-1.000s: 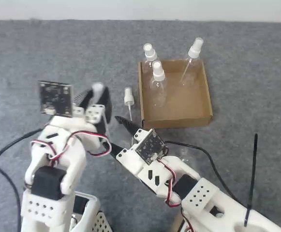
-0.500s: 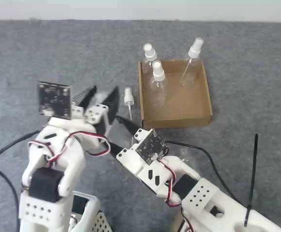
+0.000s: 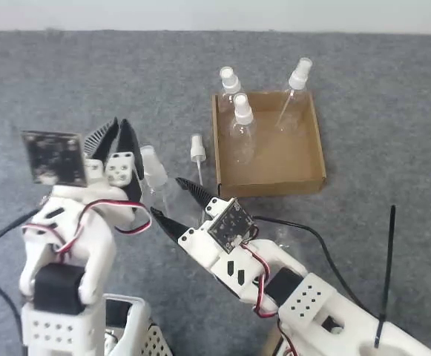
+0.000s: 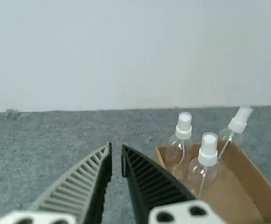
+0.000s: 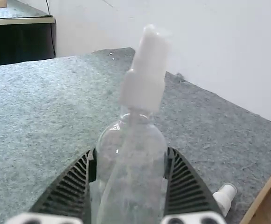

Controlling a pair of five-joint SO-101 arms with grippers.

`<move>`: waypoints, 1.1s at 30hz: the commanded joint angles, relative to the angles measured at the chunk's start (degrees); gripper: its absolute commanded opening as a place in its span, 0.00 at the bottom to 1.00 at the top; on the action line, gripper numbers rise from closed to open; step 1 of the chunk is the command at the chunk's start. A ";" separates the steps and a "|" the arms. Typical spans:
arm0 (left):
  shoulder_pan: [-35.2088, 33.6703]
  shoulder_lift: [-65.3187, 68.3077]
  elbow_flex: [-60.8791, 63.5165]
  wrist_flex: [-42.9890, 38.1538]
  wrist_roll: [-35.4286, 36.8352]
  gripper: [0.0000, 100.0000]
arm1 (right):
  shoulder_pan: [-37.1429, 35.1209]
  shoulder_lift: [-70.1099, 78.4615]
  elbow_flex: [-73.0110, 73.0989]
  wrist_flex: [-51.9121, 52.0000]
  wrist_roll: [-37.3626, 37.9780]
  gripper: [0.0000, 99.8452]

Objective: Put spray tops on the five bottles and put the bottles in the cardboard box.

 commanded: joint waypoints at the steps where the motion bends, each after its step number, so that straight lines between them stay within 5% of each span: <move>1: 1.93 -0.88 3.91 -1.23 -2.46 0.02 | 0.31 -1.36 -0.62 -1.36 -0.44 0.01; 9: 3.96 -0.97 3.56 4.40 -3.25 0.02 | 0.31 -1.36 -0.97 1.10 -0.70 0.01; 33: 3.60 -11.87 10.59 3.08 -3.25 0.02 | 3.38 -1.80 -1.32 0.92 -0.79 0.01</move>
